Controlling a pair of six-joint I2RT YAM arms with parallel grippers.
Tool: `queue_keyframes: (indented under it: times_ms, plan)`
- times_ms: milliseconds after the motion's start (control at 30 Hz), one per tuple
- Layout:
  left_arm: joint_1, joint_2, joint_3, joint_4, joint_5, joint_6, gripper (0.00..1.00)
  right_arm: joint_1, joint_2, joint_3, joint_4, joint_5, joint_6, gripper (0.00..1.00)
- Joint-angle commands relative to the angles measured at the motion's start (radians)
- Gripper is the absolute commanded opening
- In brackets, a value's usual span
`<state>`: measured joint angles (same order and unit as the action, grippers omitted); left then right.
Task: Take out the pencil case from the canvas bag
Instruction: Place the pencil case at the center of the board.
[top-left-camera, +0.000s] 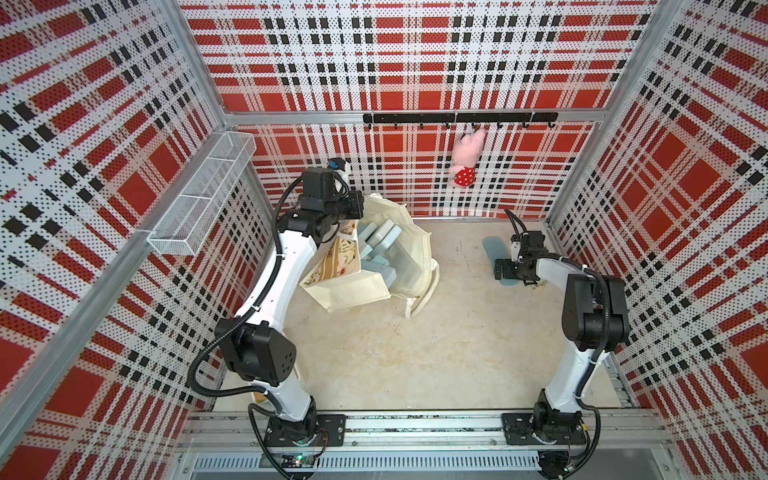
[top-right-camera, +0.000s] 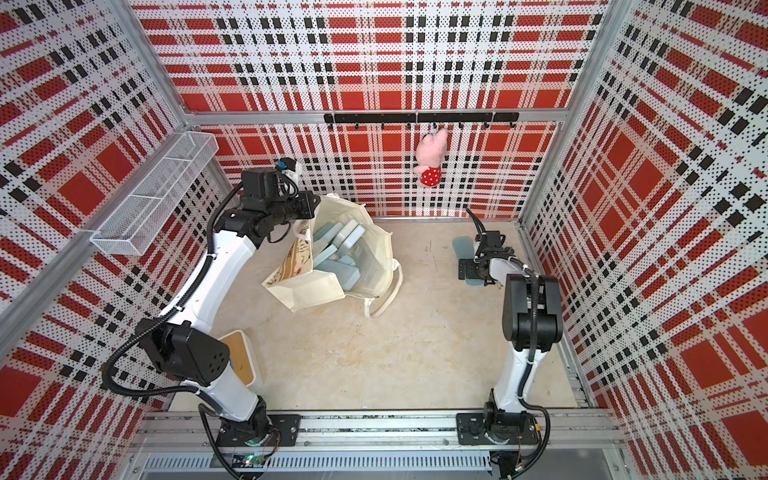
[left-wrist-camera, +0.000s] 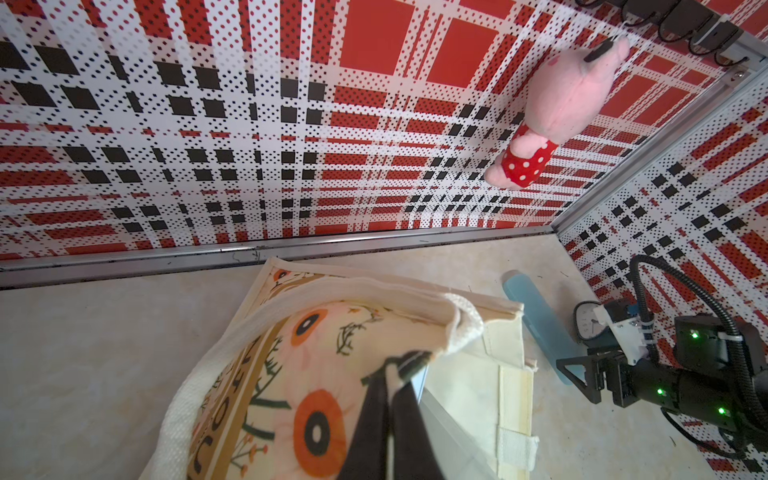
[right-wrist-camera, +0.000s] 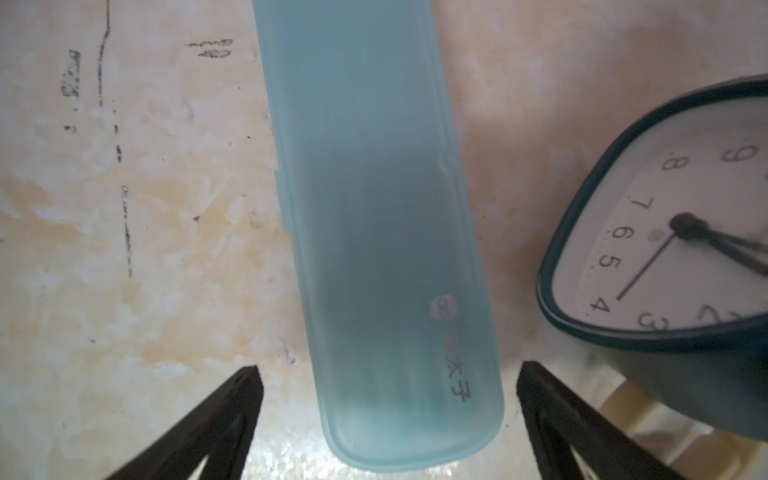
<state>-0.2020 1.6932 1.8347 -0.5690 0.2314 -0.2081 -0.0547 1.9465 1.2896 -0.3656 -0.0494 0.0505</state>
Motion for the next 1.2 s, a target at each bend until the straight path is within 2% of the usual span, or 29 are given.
queue_keyframes:
  times_ms: [0,167,433,600,800,1067,1167]
  plan:
    - [-0.001,-0.051,0.013,0.059,0.012,0.007,0.0,0.002,0.033,0.033,-0.036,0.009,-0.016,1.0]
    - [0.001,-0.049,0.015,0.06,0.013,0.006,0.0,0.001,0.061,0.045,-0.041,0.006,-0.017,0.97]
    - [0.002,-0.052,0.013,0.059,0.009,0.009,0.0,0.004,0.098,0.069,-0.041,0.004,0.018,0.86]
    - [0.003,-0.053,0.011,0.059,0.008,0.009,0.0,0.024,0.111,0.08,-0.033,0.02,0.086,0.79]
    - [0.005,-0.055,0.011,0.058,0.012,0.006,0.0,0.066,0.138,0.113,-0.025,0.063,0.173,0.79]
    - [0.012,-0.053,0.017,0.055,0.02,0.004,0.0,0.092,0.203,0.216,-0.064,0.084,0.186,0.8]
    - [0.012,-0.055,0.015,0.055,0.022,0.002,0.0,0.092,0.201,0.228,-0.066,0.074,0.181,0.88]
